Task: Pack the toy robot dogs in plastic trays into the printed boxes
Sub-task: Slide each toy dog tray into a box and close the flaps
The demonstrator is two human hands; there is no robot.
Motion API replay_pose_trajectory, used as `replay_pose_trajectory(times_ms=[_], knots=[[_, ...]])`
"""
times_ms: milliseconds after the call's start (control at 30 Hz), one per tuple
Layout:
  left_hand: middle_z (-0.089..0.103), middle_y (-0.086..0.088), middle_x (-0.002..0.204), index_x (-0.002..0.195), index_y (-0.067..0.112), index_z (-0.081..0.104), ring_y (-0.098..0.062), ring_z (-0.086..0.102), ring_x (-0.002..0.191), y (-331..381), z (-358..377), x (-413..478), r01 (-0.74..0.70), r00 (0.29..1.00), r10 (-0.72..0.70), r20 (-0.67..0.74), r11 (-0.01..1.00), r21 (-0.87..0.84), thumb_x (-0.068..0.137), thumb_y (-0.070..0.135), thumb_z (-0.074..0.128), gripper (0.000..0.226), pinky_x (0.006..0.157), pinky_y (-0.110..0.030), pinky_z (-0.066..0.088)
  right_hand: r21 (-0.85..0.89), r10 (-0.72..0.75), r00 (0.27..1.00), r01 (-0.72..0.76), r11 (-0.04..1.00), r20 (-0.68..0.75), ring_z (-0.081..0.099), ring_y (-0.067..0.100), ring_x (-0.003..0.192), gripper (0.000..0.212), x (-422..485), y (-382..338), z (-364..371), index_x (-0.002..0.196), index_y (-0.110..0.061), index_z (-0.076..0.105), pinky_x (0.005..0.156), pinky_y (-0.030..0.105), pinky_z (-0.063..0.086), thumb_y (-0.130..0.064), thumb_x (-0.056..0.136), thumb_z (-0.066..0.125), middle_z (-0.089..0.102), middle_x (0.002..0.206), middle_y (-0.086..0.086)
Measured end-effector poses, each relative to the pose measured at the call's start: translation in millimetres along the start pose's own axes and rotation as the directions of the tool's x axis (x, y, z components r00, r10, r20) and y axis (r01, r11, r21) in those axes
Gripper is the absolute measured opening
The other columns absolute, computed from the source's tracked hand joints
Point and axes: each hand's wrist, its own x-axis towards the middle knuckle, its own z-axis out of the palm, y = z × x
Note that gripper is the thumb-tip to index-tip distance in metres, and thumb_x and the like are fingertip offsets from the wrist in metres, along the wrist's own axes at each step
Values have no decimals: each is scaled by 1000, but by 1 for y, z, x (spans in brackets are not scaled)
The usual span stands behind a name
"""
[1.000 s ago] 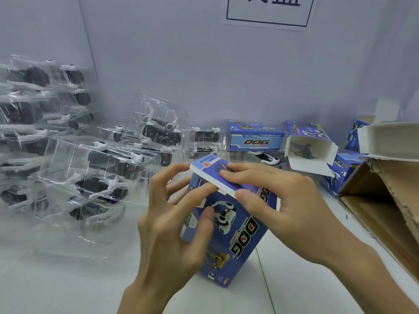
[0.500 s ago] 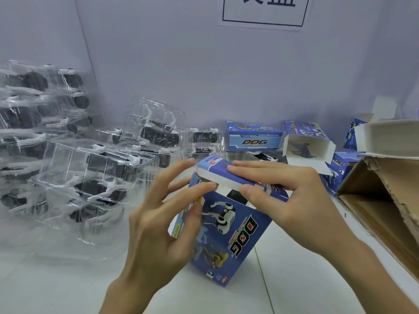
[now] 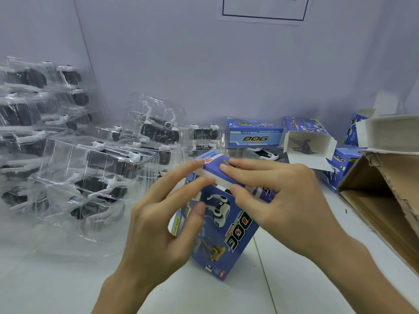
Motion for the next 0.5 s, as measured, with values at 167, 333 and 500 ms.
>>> replay_pose_trajectory(times_ms=[167,333,500], knots=[[60,-2,137,118,10,71,-14,59,125,-5,-8,2,-27,999,28,30,999,-33,93,16,57,29,100,-22,46,-352,-140,990,139,926,22,64,1,105,31,-2,-18,-2,112,-40,74,69,35,60,-39,84,60,71,115,-22],[63,-3,129,115,15,67,-19,64,119,-22,-16,9,-6,1000,4,-15,992,-130,87,1,67,31,80,-29,61,-313,-93,992,115,943,82,60,-2,109,31,5,-23,-7,108,-49,73,72,30,56,-52,85,53,69,114,-30],[64,-7,122,103,6,73,-17,66,109,-16,1,12,-92,996,93,3,993,-73,90,6,68,14,73,-27,60,-243,-69,996,80,967,54,67,14,81,35,27,-20,-2,70,-22,65,71,37,54,-54,85,62,73,85,-8]])
